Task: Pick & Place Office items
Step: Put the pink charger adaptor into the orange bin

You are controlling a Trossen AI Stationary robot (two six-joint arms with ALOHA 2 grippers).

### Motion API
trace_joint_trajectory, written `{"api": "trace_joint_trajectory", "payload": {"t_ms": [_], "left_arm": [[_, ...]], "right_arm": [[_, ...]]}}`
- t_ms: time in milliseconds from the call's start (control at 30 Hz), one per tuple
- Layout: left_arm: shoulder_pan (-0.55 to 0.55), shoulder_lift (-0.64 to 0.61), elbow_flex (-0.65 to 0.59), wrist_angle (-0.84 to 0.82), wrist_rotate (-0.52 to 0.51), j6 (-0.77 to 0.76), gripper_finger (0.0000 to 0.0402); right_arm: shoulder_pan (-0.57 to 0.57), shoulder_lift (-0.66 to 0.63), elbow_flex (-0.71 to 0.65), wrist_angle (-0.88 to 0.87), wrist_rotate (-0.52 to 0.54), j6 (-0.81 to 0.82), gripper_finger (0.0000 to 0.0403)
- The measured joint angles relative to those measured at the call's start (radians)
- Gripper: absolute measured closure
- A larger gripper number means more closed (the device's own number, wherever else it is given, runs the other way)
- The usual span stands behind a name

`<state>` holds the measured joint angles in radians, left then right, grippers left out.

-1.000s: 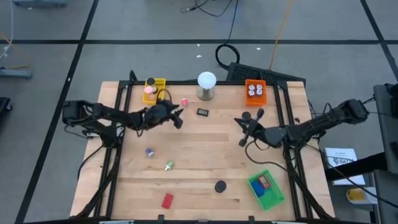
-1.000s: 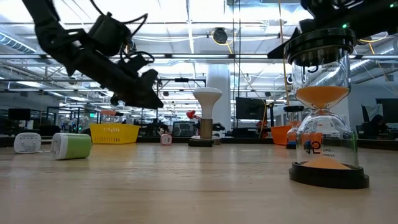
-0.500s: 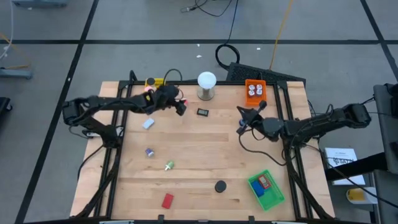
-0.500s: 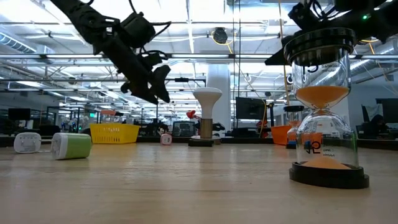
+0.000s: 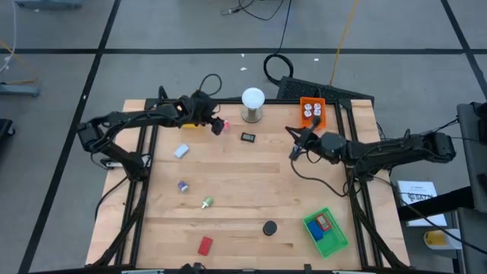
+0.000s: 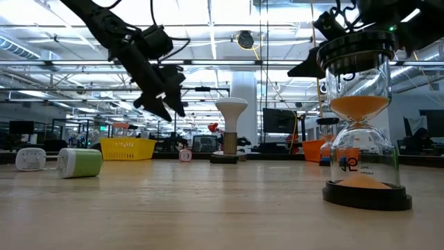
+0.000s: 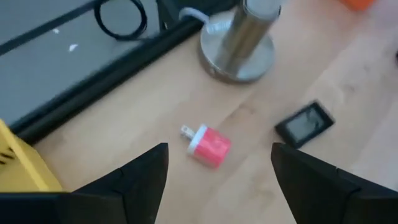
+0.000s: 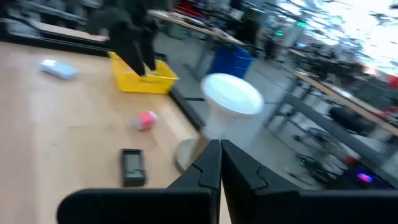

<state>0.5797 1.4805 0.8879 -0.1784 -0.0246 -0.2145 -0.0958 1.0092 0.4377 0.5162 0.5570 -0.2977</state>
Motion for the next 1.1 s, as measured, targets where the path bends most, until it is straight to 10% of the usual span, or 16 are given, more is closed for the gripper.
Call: {"api": "trace_joint_trajectory", "payload": {"t_ms": [433,1100], "left_arm": [[-0.195,0.024,0.000,-0.028,-0.010,0.268,0.0125],[-0.133,0.263,0.175,-0.080,-0.243,-0.154,0.0093]], "right_arm": [[-0.016,0.000,-0.025,0.026,-0.063,-0.002,0.0403],[-0.017,0.000,-0.088,0.158,-0.064,-0.035,0.0403]]}}
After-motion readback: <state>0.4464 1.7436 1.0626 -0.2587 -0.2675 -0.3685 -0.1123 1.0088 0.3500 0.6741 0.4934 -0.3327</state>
